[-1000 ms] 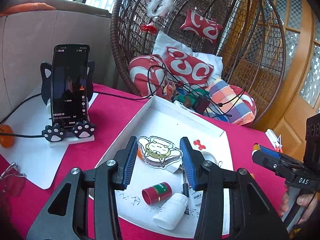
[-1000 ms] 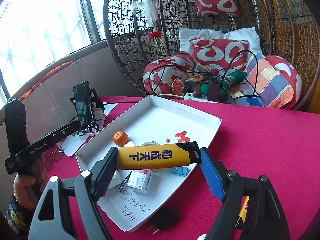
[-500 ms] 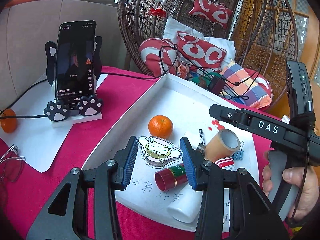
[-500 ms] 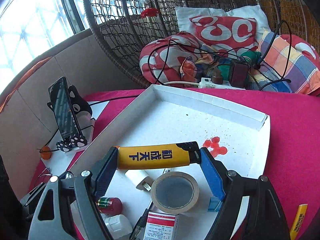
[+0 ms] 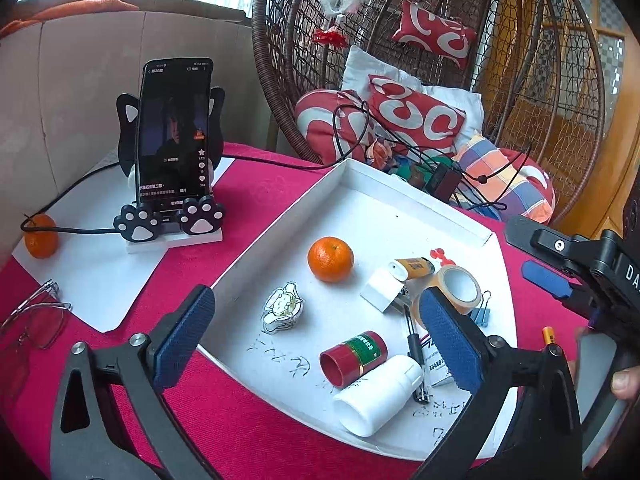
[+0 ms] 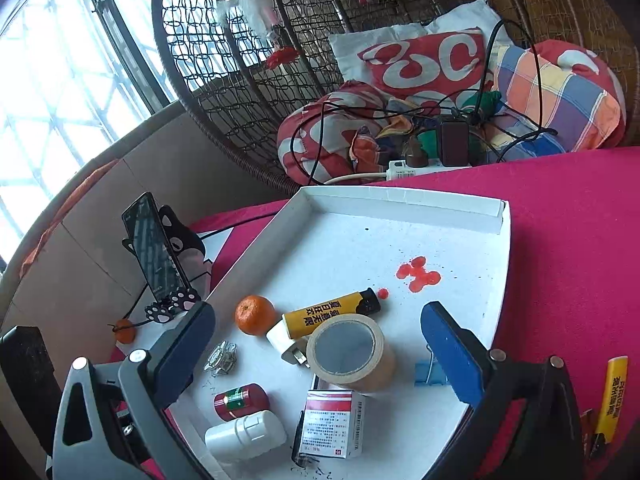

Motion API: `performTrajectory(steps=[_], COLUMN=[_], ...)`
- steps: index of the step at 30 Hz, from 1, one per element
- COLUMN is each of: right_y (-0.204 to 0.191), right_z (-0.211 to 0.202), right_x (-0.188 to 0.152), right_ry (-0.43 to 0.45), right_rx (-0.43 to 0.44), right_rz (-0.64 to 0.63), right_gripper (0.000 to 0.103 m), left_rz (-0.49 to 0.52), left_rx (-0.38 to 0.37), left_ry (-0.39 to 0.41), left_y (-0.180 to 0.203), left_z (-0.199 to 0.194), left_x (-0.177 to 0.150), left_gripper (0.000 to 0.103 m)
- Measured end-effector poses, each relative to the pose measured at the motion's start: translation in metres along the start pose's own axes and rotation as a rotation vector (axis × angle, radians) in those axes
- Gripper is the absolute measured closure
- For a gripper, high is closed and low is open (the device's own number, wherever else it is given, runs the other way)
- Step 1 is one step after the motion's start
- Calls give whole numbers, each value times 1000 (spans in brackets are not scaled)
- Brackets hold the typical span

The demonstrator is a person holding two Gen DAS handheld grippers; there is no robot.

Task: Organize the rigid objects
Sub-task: 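Carry the sticker and yellow lighter into the tray and open both tools, then withdraw both tools toward the dropper bottle and the second yellow lighter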

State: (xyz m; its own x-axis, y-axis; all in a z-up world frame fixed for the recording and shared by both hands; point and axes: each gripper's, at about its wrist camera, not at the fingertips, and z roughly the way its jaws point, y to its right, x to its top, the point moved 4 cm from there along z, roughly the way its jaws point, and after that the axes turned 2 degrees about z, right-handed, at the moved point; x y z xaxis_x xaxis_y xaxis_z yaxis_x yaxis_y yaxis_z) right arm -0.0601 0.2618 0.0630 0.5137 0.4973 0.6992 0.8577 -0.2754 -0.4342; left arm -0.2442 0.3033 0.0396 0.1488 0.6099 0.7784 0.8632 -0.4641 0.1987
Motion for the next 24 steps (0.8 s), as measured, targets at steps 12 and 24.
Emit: performTrajectory(steps=[12,24], right_y=[13,105], right_z=[-84,-169], right_x=[2,-14], right_ry=[193,354], right_rx=[15,-148], right_rz=[53,128], right_gripper=[0,0], left_rz=[72,252], left_rx=[0,-217], left_ry=[36,6], left_y=[29,113], left_z=[-25,-42], left_x=[-2,-30], left_gripper=[0,0])
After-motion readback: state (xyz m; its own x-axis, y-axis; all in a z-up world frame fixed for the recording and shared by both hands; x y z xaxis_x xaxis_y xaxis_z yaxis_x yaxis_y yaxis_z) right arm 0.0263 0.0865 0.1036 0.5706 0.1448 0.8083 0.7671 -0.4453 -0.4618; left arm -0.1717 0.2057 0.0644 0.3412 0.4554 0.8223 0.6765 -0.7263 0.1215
